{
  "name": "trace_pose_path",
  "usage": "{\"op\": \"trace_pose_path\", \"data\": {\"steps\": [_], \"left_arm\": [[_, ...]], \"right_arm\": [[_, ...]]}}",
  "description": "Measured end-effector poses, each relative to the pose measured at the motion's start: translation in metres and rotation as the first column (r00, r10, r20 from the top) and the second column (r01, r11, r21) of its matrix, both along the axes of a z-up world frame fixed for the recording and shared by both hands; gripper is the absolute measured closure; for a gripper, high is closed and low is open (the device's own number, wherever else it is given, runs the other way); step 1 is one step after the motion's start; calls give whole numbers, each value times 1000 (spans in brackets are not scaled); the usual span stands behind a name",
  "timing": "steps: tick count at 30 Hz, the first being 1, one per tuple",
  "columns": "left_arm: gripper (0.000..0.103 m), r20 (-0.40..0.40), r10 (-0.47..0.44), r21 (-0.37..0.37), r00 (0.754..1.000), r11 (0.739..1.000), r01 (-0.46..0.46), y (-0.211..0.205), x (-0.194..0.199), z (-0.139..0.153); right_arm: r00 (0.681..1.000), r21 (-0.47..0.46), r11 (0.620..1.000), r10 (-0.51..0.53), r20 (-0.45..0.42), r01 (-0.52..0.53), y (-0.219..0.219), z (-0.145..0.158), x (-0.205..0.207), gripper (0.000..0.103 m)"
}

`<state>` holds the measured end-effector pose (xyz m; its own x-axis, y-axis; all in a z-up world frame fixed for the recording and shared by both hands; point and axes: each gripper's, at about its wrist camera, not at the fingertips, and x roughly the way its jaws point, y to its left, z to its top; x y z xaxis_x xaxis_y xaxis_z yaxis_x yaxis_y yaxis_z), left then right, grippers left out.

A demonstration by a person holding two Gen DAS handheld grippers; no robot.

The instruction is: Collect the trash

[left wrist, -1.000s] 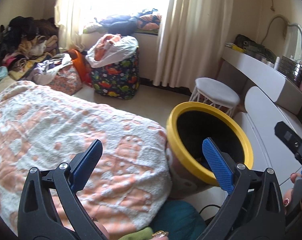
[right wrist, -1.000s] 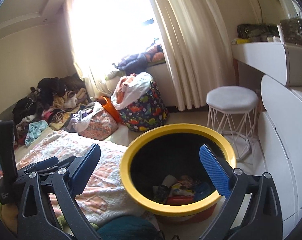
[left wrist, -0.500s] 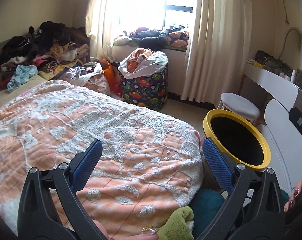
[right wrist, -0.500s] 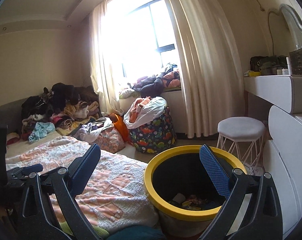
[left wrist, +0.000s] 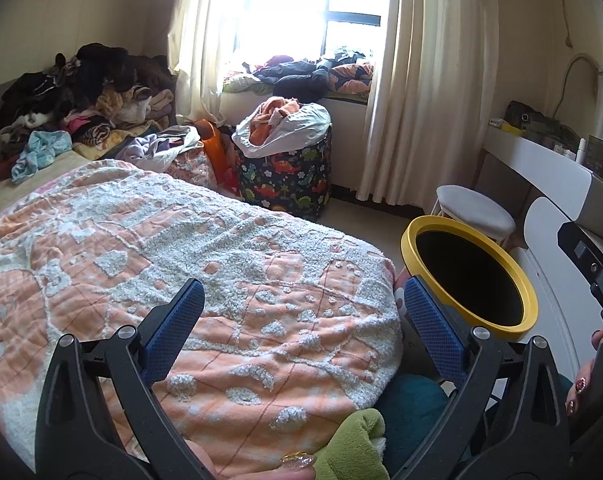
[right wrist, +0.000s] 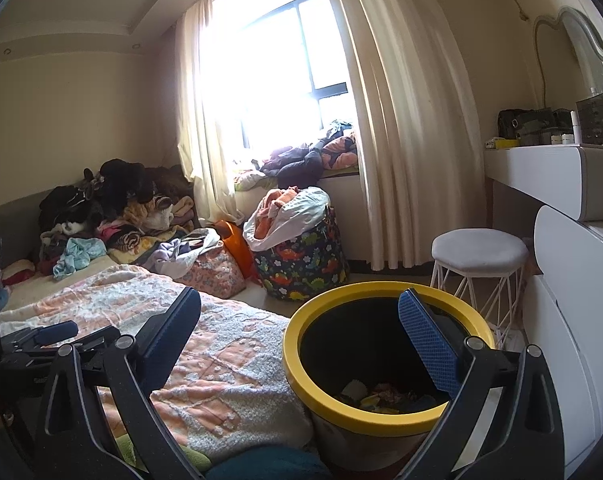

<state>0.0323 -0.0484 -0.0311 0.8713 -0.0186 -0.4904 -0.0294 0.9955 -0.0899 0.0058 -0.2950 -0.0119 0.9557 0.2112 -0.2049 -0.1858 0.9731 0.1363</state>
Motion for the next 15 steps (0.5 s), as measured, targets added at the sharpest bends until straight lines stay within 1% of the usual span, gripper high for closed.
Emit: {"op": "trace_pose_path", "data": {"steps": [15], "left_arm": [[11,6,1,-1,1000,1000,-1,1,-1,1]], "right_arm": [[1000,8,1000,-11,0,11,-5,-1,1,7]]}}
